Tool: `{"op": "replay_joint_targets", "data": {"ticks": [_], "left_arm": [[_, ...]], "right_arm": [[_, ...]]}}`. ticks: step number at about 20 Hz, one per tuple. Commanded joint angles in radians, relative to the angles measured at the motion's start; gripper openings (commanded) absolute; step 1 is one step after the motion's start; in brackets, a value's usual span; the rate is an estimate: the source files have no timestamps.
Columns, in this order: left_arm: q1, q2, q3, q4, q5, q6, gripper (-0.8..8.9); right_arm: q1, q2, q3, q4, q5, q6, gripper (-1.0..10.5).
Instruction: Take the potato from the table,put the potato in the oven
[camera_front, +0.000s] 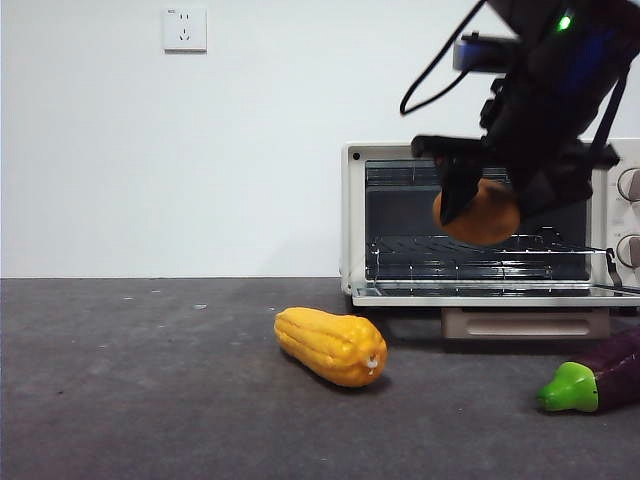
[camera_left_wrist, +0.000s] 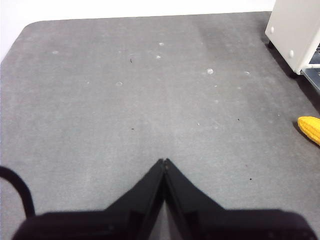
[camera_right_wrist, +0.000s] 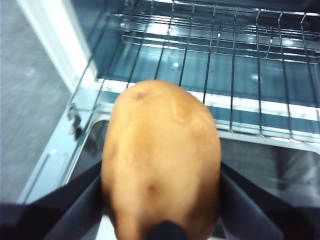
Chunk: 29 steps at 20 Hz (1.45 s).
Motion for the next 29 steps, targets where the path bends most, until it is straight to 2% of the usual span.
{"op": "replay_joint_targets", "data": {"ticks": [1,7,11,13,16,20,25,26,29], "left_arm": [[-0.004,-0.002,-0.001,0.005,-0.006,-0.006,-0.04],[-0.006,-0.002,0.002,0.005,0.019,-0.004,-0.05],[-0.034,0.004,0.002,0.069,0.226,-0.002,-0.05],[-0.059,0.013,0.002,0.108,0.288,0.018,-0.05],[-0.1,0.039,0.002,0.113,0.29,0.022,-0.05],[-0.14,0.075,0.002,0.115,0.29,0.017,-0.05],[-0.145,0.118,0.002,0.121,0.286,0.011,-0.05],[-0.145,0.128,0.002,0.121,0.286,0.011,-0.05],[-0.145,0.154,0.002,0.141,0.286,0.012,-0.05]], "right_arm": [[-0.023,0.035,-0.011,0.066,-0.002,0.047,0.0],[-0.08,0.04,-0.006,0.143,-0.005,0.06,0.0],[-0.12,0.043,0.017,0.155,-0.047,0.059,0.0],[-0.133,0.051,0.039,0.156,-0.048,0.058,0.0],[-0.143,0.108,0.094,0.15,-0.093,0.042,0.0],[-0.143,0.22,0.188,0.104,-0.095,0.036,0.0],[-0.143,0.278,0.238,0.105,-0.08,0.033,0.1],[-0.143,0.284,0.242,0.106,-0.08,0.033,0.7],[-0.143,0.289,0.243,0.102,-0.079,0.033,3.9]]}}
